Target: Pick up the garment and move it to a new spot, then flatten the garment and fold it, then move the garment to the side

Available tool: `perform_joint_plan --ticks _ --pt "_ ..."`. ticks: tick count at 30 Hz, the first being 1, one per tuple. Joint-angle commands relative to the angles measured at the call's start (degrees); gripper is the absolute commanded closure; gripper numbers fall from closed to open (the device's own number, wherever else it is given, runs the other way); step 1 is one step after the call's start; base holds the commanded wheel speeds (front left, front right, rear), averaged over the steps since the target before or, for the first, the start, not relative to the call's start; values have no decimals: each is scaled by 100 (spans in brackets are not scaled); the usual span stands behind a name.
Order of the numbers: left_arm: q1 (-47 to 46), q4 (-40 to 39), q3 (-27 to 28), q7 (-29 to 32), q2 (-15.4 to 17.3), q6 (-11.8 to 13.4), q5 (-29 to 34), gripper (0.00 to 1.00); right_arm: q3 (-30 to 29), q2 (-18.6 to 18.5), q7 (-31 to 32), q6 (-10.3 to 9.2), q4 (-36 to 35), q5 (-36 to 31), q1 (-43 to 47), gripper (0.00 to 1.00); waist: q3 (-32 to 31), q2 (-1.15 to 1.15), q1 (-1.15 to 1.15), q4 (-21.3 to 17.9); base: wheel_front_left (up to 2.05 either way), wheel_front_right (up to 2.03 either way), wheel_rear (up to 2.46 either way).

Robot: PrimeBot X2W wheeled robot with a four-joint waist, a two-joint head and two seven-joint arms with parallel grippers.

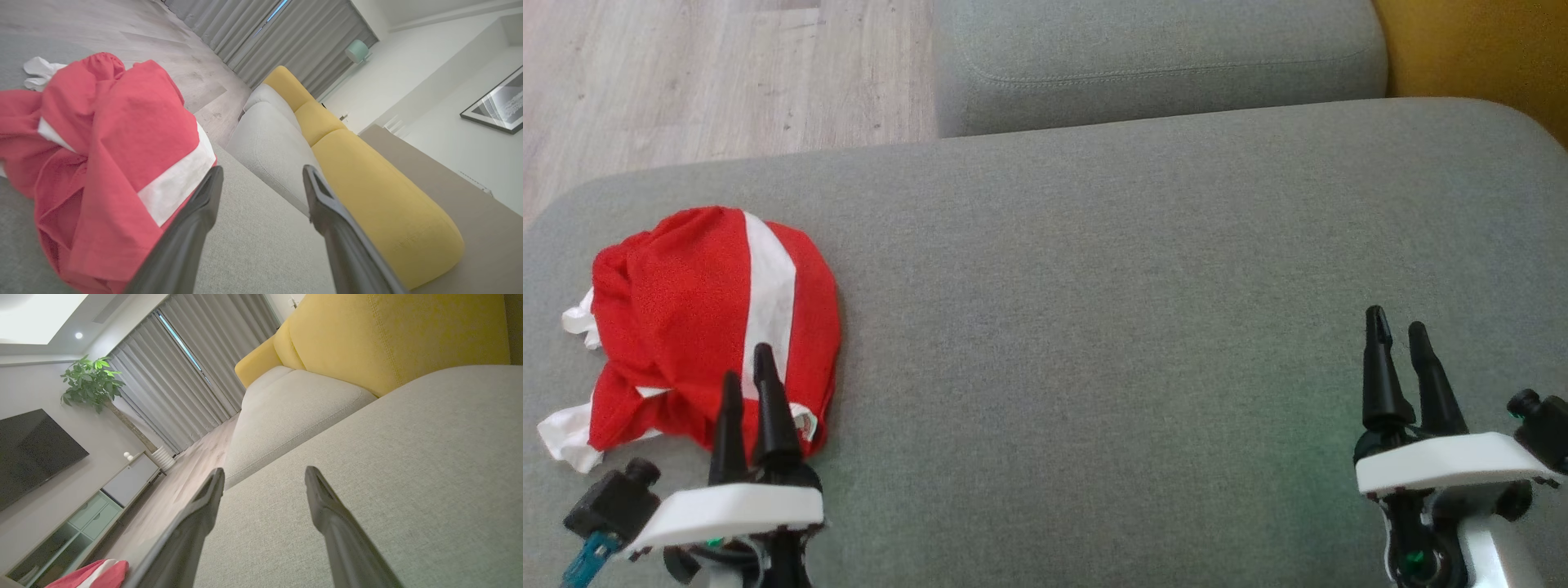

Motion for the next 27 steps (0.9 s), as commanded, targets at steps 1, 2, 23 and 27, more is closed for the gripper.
perform_joint_plan --ticks 1,2,23,27 --pt "-164 -178 25 -82 35 25 258 0 93 -35 -88 25 -245 -258 -305 0 0 0 0 -3 0 0 0" --pt "-162 -160 -10 -98 35 32 372 0 104 -35 -105 25 -246 -350 -299 0 1 0 0 -6 0 0 0" --pt "-154 90 -524 -434 91 219 2367 0 406 -41 -443 32 26 -2101 -297 0 24 0 0 -51 0 0 0" --pt "-150 72 -585 -501 111 262 2644 0 460 -43 -510 34 16 -2435 -306 0 30 0 0 -64 0 0 0"
